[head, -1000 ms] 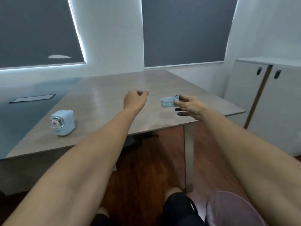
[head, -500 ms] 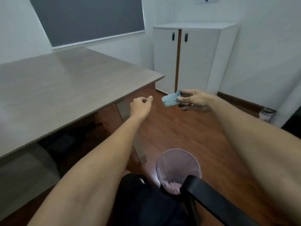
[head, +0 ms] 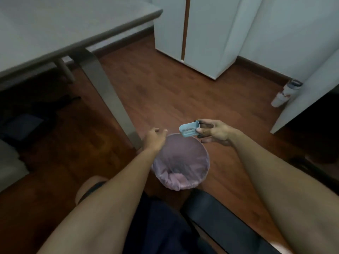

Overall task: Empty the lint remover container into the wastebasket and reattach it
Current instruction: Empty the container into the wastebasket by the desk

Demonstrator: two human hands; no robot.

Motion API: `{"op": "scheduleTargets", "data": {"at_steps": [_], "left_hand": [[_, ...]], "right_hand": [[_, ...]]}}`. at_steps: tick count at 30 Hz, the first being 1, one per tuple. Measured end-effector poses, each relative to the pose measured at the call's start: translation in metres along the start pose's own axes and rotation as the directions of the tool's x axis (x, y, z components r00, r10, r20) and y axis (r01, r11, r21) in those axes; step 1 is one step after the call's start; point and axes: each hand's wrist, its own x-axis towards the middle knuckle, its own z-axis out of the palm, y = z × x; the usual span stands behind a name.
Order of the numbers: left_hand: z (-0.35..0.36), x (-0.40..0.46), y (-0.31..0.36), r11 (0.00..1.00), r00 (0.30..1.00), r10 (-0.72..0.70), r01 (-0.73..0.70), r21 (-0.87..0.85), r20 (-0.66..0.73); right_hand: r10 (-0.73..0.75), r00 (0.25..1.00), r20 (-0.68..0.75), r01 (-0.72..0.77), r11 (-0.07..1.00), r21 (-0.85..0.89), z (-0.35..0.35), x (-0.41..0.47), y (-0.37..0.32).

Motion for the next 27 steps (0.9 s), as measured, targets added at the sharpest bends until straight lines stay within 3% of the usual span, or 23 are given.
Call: {"op": "scheduleTargets", "data": {"at_steps": [4,7,12,14,17,27], "left_hand": [[0.030,0.005,-0.047,0.987,0.998,-0.070,0.070,0.147,-0.003],[0.045,0.009,-0.073,0.978,0.990,-0.131,0.139,0.156,-0.061],[0.056,0.013,-0.102,0.964,0.966,-0.247,0.253,0.086,-0.082],[0.054,0.012,-0.111,0.963,0.962,-0.264,0.267,0.048,-0.066],[0.052,0.012,-0.120,0.949,0.947,-0.315,0.315,-0.015,-0.060],[0.054,0.009,-0.118,0.939,0.947,-0.319,0.312,-0.147,-0.024]], "right_hand": [[0.090,0.996,0.008,-0.090,0.995,-0.031,0.007,0.026,0.047],[0.116,0.993,0.005,-0.115,0.989,-0.094,0.014,0.044,0.073],[0.117,0.992,-0.045,-0.125,0.915,-0.383,0.028,0.070,0.107],[0.061,0.998,-0.028,-0.066,0.794,-0.604,0.032,0.078,0.113],[0.023,1.000,-0.009,-0.020,0.523,-0.852,0.041,0.094,0.113],[0.035,0.992,0.123,0.120,0.064,-0.991,0.075,0.117,0.103]]}}
